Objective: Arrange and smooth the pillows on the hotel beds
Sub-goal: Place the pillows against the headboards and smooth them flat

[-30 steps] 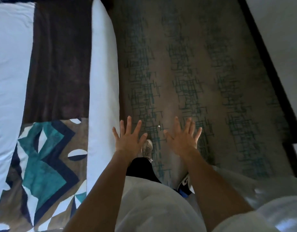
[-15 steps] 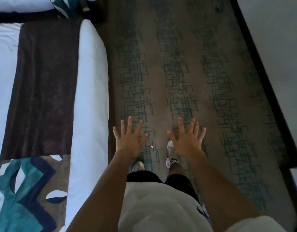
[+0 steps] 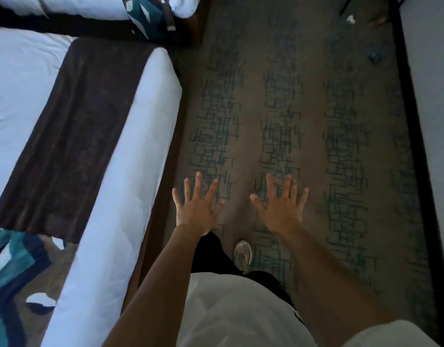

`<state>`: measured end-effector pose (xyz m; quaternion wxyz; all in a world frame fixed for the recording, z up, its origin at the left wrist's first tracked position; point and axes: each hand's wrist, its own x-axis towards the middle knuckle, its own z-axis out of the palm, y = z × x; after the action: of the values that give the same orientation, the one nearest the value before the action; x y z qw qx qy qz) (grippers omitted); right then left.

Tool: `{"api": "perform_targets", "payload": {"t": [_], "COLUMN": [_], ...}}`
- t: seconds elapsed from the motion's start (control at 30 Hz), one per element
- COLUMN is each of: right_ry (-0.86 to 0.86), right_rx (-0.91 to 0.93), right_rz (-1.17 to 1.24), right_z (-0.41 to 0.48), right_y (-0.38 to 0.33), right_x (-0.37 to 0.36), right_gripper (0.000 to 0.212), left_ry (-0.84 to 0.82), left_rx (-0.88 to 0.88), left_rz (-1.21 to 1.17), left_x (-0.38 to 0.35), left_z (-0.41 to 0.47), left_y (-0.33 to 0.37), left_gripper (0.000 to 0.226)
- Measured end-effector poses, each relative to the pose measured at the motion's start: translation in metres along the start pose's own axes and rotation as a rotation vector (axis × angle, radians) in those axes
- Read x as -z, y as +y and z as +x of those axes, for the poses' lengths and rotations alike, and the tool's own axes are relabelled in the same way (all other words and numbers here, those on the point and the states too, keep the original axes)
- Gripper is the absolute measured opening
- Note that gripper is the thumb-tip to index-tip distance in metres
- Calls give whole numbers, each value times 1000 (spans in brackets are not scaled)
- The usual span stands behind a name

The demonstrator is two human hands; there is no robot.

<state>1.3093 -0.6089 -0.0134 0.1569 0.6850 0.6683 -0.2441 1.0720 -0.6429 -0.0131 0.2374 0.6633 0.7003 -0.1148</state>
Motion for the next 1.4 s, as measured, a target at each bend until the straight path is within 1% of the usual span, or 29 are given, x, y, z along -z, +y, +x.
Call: {"api": "perform_targets", "payload": {"t": [0.13, 0.27, 0.53, 0.7, 0.93, 1.03, 1.17, 1.27, 1.4], "right_ry": [25, 81, 94, 108, 124, 118, 142, 153, 115], "right_rx": [31, 45, 87, 55, 35, 38, 67, 111, 173], "right_rz": [-35, -56, -118, -117, -115, -123, -138, -144, -113], "right_z": [45, 95, 214, 274, 353, 390, 443, 490, 551], "right_y": [-9, -31, -103, -140, -159, -167, -174, -178, -188], "right_x": [28, 60, 145, 188, 235, 256, 287, 317, 365], "right_gripper": [89, 89, 85, 86, 89, 90, 86, 86, 85], "left_ry": [12, 12, 94, 76, 86, 111, 135, 139, 136], "left_rx": [55, 65, 98, 104, 130, 146, 151, 180, 252], "left_rz": [-40, -48, -101, -113, -64, -78, -86, -93, -141], "left_x": [23, 46, 111, 159, 214, 230, 255, 280, 315], "left_z": [36, 85, 220, 276, 355, 394, 449, 492, 543], "left_y": [-3, -13, -53, -78, -98, -98, -91, -82, -68], "left_gripper": [68, 68, 72, 73, 72, 71, 69, 72, 77]}}
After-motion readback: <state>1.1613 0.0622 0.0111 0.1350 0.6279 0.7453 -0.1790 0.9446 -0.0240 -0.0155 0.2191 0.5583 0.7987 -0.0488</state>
